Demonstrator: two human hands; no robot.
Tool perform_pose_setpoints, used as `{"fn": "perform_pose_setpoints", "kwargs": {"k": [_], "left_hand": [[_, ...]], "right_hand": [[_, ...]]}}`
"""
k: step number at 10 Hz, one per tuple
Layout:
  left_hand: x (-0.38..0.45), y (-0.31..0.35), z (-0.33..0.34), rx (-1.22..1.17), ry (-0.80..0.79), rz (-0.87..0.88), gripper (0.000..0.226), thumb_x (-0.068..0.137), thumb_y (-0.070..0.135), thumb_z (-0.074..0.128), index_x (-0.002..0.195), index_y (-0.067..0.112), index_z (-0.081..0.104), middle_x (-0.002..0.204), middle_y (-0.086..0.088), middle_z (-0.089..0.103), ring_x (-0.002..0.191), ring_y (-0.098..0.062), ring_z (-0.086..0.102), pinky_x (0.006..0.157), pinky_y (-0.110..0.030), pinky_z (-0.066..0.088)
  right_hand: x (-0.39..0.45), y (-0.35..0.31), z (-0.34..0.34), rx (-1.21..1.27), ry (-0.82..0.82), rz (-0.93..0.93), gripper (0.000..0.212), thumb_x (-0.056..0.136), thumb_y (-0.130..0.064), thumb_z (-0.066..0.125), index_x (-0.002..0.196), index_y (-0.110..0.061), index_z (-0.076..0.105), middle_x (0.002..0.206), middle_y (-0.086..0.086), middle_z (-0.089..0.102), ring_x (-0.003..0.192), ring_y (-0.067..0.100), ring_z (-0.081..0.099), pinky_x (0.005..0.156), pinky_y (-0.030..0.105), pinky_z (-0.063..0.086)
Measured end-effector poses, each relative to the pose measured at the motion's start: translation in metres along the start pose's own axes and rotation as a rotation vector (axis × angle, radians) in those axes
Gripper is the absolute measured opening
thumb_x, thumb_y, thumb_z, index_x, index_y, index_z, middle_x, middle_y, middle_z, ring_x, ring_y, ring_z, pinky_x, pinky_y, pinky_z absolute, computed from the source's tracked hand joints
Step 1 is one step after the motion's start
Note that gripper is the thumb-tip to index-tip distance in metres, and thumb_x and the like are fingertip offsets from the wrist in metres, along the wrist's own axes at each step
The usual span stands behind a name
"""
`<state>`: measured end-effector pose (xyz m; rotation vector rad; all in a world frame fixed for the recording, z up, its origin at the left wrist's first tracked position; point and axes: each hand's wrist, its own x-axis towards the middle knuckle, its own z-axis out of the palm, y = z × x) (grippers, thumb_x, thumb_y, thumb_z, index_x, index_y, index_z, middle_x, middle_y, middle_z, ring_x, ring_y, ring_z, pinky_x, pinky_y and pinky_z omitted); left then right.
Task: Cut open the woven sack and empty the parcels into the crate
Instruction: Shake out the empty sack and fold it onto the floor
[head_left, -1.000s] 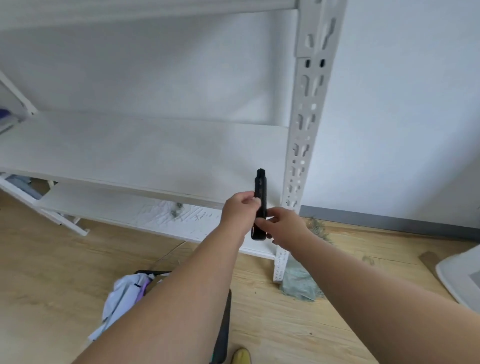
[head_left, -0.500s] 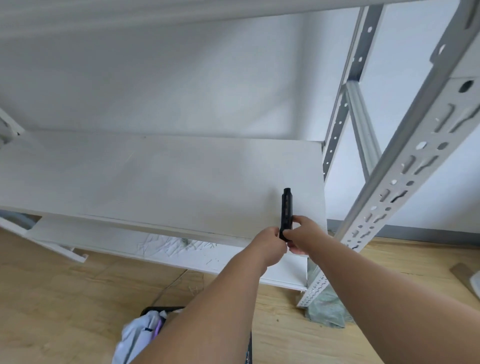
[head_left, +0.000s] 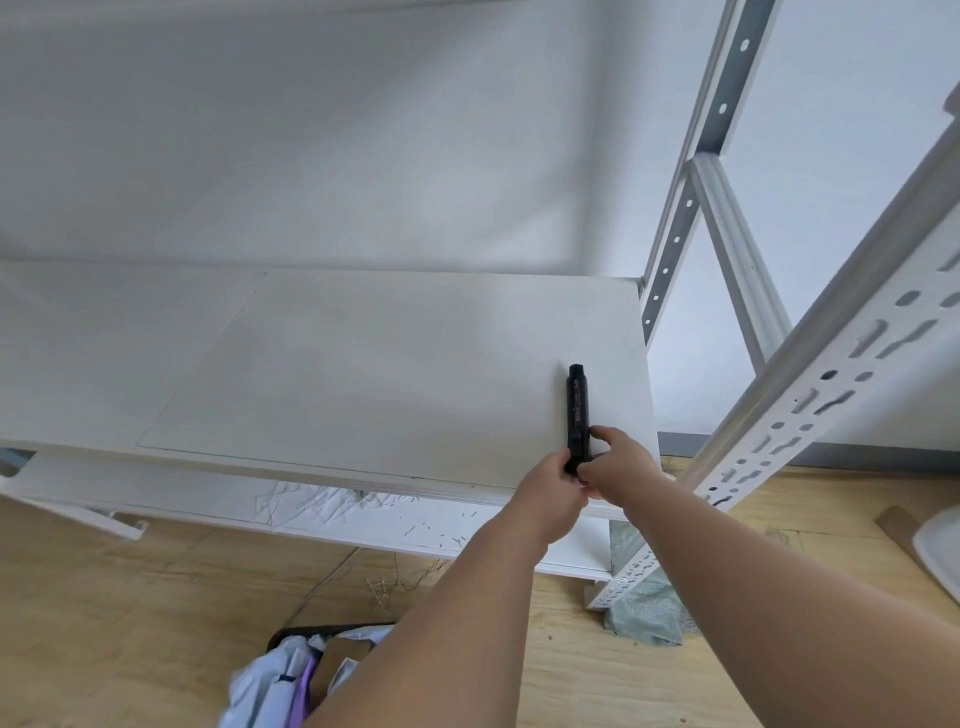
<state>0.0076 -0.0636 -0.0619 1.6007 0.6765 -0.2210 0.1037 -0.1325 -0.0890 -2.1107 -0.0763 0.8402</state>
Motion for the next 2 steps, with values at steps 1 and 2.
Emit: {"fn": "perform_pose_setpoints", "kwargs": {"k": [1,2], "left_hand": [[0.0051,-0.0037,-0.0018,0.025,-0.005,0.000,0.055,0.083,0.004,0.045,0.135,0.021,0.049,0.126,-0.009,0.062,0.109,-0.021,0.056,0.089,-0.028,0.042],[0.0000,-0.0002,-0.0017,0.043,0.003,0.035,0.055,0.088,-0.001,0.043,0.138,0.023,0.046,0.124,-0.003,0.059,0.105,-0.018,0.052,0.086,-0.026,0.040]], "right_hand": [[0.0001,0.0034,0.0005,0.031,-0.027,-0.029,0.067,0.080,-0.002,0.056,0.143,-0.020,0.040,0.101,0.006,0.069,0.097,0.029,0.067,0.091,0.044,0.054],[-0.0078,0.0039,0.0011,0.049,-0.033,-0.098,0.061,0.084,-0.010,0.058,0.142,-0.021,0.044,0.112,0.001,0.065,0.094,0.026,0.064,0.088,0.043,0.055]]}}
